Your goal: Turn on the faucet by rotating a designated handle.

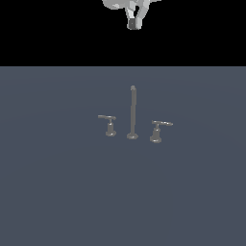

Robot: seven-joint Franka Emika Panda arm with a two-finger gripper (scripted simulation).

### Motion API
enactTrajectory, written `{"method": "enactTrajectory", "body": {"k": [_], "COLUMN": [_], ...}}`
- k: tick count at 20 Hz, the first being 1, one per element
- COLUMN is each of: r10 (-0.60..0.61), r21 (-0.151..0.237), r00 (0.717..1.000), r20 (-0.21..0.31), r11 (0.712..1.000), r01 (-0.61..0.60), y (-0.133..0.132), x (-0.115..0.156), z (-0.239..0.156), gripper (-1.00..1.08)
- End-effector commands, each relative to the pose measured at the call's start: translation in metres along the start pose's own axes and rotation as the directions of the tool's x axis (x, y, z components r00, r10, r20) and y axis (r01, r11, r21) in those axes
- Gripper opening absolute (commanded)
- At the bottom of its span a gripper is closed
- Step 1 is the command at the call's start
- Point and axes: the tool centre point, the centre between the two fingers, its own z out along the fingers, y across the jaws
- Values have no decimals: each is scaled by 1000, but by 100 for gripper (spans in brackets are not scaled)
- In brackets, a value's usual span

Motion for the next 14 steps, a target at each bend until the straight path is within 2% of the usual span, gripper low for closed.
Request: {"method": "enactTrajectory", "body": {"k": [1, 7, 10, 14], "r10": [89, 295, 394, 518], "r21": [1, -2, -5, -9], "r00": [996, 955, 919, 855], "r20": [1, -3, -8, -20], "r11": [996, 955, 919, 855], "r01": [-89, -295, -394, -518], "y": [-2, -3, 0, 6], "x": [19, 64, 85, 112], "z": [18, 65, 91, 126], "gripper": [-100, -100, -100, -100]}}
